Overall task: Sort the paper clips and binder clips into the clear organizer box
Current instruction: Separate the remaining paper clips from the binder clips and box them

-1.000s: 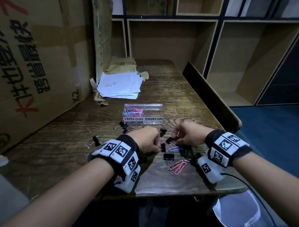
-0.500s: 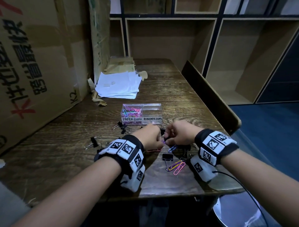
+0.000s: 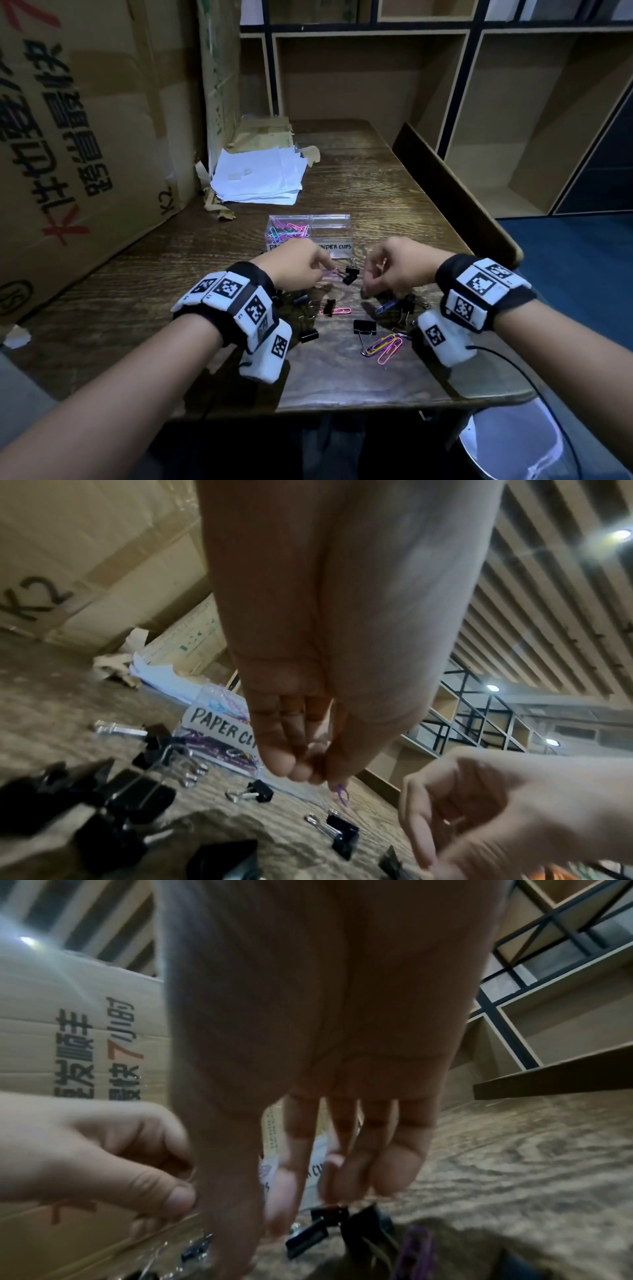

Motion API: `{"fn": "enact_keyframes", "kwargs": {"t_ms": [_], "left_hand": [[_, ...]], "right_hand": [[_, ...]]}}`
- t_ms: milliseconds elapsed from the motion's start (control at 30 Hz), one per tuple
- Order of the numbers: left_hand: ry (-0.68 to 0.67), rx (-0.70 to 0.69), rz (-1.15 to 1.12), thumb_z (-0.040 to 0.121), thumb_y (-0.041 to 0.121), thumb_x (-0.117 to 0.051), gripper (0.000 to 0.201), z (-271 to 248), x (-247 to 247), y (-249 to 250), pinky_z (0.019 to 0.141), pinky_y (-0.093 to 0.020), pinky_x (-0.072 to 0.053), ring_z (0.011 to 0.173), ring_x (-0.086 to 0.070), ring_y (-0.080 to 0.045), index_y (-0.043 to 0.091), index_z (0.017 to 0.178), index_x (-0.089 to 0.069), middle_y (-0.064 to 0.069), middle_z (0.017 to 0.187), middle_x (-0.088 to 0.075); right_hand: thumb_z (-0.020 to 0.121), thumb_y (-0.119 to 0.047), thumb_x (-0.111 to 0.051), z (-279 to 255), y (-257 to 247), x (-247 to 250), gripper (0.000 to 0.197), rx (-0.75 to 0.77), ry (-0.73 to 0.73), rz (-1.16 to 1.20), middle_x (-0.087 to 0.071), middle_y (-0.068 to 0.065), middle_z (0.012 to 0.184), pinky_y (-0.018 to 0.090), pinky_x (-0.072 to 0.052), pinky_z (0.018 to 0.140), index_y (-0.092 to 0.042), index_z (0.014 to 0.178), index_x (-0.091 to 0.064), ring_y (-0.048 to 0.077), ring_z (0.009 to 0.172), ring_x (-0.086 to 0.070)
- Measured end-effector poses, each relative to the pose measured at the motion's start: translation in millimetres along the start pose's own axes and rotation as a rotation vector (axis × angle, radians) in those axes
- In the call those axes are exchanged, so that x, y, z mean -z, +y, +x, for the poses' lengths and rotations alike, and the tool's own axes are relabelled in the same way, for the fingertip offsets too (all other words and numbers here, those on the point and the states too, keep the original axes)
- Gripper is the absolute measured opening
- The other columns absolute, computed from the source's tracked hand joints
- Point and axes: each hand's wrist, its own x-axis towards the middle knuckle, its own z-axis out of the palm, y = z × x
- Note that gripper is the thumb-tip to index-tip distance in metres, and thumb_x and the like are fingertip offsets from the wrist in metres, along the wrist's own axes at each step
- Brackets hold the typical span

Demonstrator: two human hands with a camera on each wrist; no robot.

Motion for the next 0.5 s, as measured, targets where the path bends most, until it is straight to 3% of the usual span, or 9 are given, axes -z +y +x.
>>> {"fn": "enact_keyframes", "kwargs": {"t_ms": [100,167,267,367,400,500], "left_hand": [[0.055,0.048,-0.144,0.096,0.013,-0.048,0.029,0,-2,-1,0.041,-0.011,-0.030,0.039,-0.040,0.000,0.011,0.103,-0.075,0.021,0.047,-0.052],[0.075,0.088,-0.261,0.098,0.016,-0.045,0.031,0,-7,0,0.039,-0.018,-0.026,0.037,-0.033,-0.006,0.006,0.100,-0.074,0.017,0.035,-0.047],[0.084,0.124,-0.394,0.100,0.017,-0.039,0.033,-1,-9,5,0.039,-0.018,-0.029,0.051,-0.041,-0.015,0.004,0.102,-0.070,0.013,0.047,-0.055],[0.121,0.180,-0.607,0.100,0.011,-0.037,0.028,-1,-10,9,0.058,-0.020,-0.049,0.067,-0.059,-0.018,0.008,0.090,-0.064,-0.007,0.078,-0.065],[0.135,0.190,-0.700,0.099,0.006,-0.038,0.028,0,-12,10,0.060,-0.022,-0.052,0.067,-0.062,-0.018,0.007,0.085,-0.062,-0.013,0.080,-0.066],[0.170,0.219,-0.912,0.096,-0.005,-0.039,0.031,3,-15,14,0.053,-0.021,-0.053,0.064,-0.067,-0.021,0.003,0.074,-0.060,-0.017,0.074,-0.064]], "right_hand": [[0.062,-0.041,-0.088,-8,-4,0,0.031,0.030,-0.120,-0.190,-0.066,-0.015,0.067,0.016,-0.046,0.054,-0.025,0.085,-0.075,0.000,0.058,-0.058],[0.063,-0.040,-0.088,-7,-2,-6,0.027,0.030,-0.095,-0.265,-0.063,-0.019,0.065,0.016,-0.043,0.058,-0.026,0.084,-0.076,-0.003,0.063,-0.057],[0.073,-0.033,-0.082,-4,5,-13,0.016,-0.004,-0.083,-0.229,-0.068,-0.015,0.068,0.021,-0.049,0.066,-0.021,0.081,-0.075,0.005,0.069,-0.062],[0.082,-0.038,-0.073,-3,10,-15,0.021,-0.014,-0.074,-0.211,-0.070,-0.006,0.078,0.026,-0.051,0.069,-0.017,0.085,-0.070,0.013,0.074,-0.062],[0.085,-0.040,-0.070,-4,11,-14,0.022,-0.002,-0.056,-0.197,-0.067,-0.007,0.077,0.024,-0.048,0.066,-0.018,0.084,-0.068,0.011,0.071,-0.059],[0.091,-0.038,-0.063,-9,10,-9,0.018,0.028,0.022,-0.099,-0.060,-0.011,0.070,0.012,-0.039,0.054,-0.022,0.084,-0.061,0.002,0.061,-0.053]]}}
